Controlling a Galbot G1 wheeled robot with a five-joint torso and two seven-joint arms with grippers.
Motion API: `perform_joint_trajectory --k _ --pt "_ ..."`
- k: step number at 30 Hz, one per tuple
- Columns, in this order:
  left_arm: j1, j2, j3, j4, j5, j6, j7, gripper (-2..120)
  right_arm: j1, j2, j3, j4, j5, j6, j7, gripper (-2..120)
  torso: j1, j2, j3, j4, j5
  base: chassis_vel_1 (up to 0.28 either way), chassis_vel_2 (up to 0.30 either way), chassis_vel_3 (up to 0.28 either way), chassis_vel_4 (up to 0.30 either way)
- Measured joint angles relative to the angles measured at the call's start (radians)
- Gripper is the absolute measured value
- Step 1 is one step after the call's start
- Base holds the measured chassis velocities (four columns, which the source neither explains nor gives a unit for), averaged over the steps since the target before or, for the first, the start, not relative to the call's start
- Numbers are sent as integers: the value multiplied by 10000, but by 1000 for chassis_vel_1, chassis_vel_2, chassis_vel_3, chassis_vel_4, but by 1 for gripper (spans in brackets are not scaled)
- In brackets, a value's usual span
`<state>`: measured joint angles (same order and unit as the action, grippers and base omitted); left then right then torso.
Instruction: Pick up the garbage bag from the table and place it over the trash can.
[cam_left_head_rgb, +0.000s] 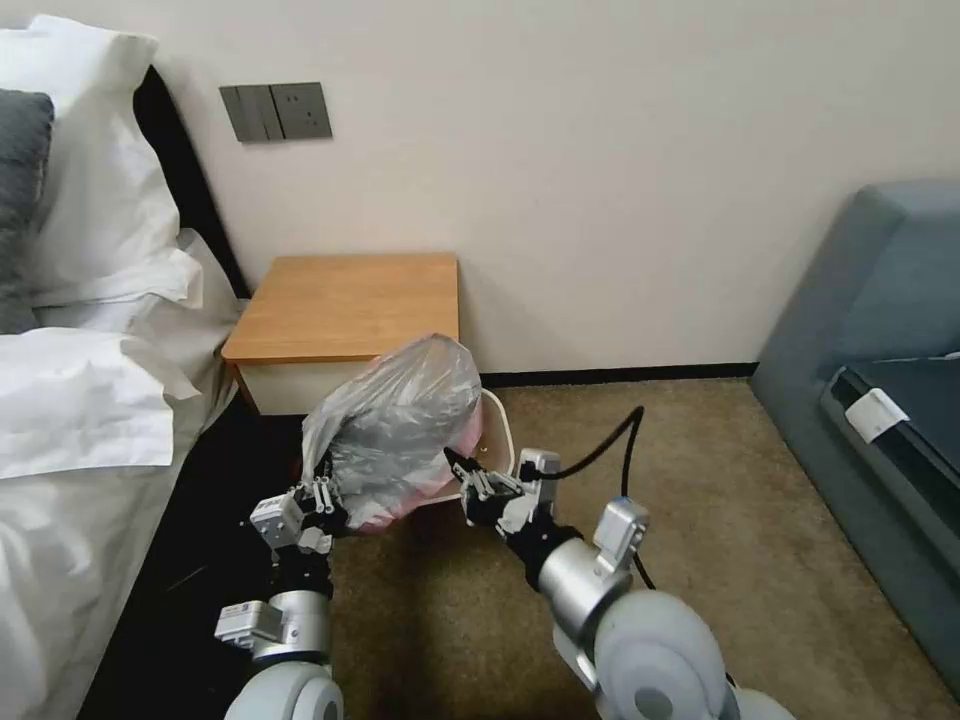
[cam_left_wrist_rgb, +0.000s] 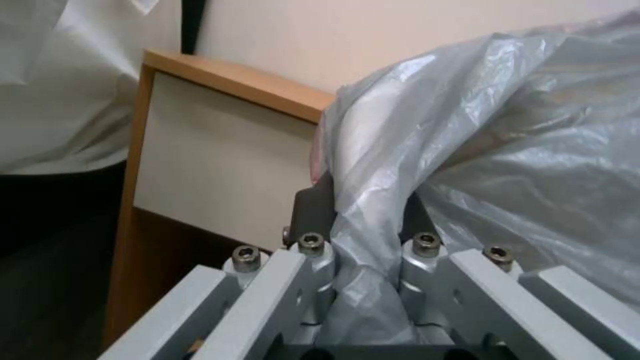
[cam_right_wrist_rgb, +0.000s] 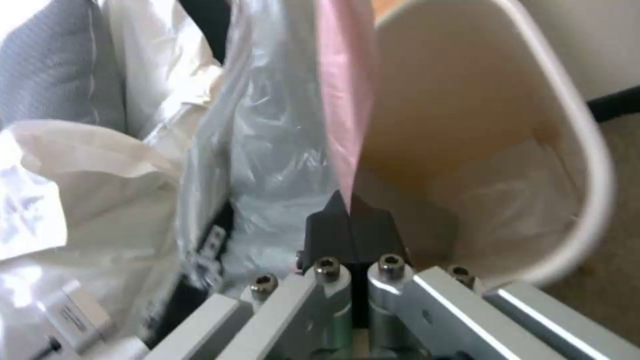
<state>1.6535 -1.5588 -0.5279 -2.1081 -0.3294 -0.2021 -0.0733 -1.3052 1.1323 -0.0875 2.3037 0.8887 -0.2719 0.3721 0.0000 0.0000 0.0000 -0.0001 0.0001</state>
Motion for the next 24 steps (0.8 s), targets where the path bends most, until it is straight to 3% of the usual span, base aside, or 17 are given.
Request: perform_joint_trajectory --k 11,24 --pt "-54 64 -75 -200 -400 171 -88 7 -707 -114 324 248 -540 178 -386 0 0 1 0 1 -1 0 0 0 0" --pt "41 13 -36 -429 -409 194 -97 7 -198 140 351 -85 -508 214 -418 0 0 1 1 1 -1 0 0 0 0"
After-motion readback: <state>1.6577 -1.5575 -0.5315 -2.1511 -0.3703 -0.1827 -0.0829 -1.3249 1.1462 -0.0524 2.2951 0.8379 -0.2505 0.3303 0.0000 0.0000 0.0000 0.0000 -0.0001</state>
